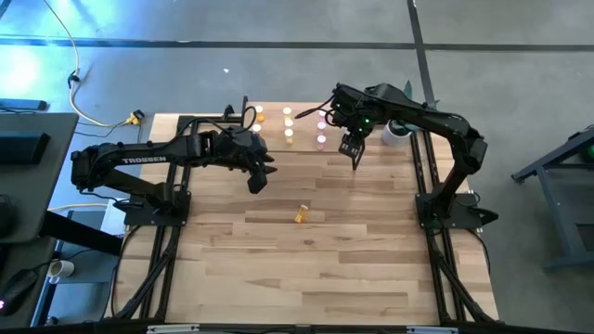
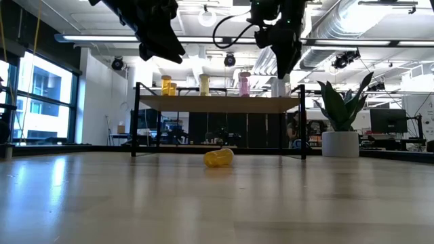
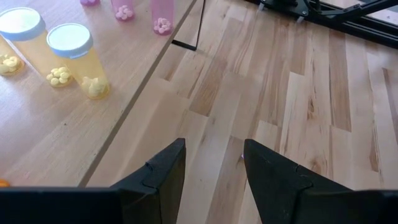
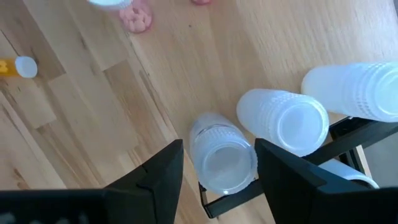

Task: Pick and place medicine bottles onto shelf by color
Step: Put the transparent pill bottle on the shelf aligned with other white pill bottles, then put the orange pill bottle on the shelf aligned with other orange pill bottles

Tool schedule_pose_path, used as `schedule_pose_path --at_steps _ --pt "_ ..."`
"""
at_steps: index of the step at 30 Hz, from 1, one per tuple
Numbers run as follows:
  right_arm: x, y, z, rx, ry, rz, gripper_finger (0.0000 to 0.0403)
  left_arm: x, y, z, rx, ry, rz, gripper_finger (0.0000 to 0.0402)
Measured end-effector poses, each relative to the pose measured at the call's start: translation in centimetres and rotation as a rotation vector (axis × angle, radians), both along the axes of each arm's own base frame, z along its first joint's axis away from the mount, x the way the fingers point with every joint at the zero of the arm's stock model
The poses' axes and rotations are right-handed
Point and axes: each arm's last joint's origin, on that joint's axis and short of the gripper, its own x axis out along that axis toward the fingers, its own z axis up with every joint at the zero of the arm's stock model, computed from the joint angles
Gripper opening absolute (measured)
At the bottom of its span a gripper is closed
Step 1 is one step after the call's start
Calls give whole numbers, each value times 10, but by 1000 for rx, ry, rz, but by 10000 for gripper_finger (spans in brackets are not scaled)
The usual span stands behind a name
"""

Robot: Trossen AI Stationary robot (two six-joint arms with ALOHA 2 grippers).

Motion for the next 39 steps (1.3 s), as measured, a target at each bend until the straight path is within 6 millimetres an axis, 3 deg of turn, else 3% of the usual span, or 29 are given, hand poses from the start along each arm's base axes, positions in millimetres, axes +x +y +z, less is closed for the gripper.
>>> schedule_pose_path --at_steps 11,21,32,39 --pt "3 8 27 -20 -81 -38 188 -4 -2 2 -24 -6 14 152" --pt "12 33 48 23 -182 -125 188 -35 -11 21 59 19 39 152" --pt "26 77 48 183 -252 -445 188 -78 -24 47 205 -20 29 152" --pt "34 111 49 223 -292 -545 188 -104 -32 63 332 -79 41 152"
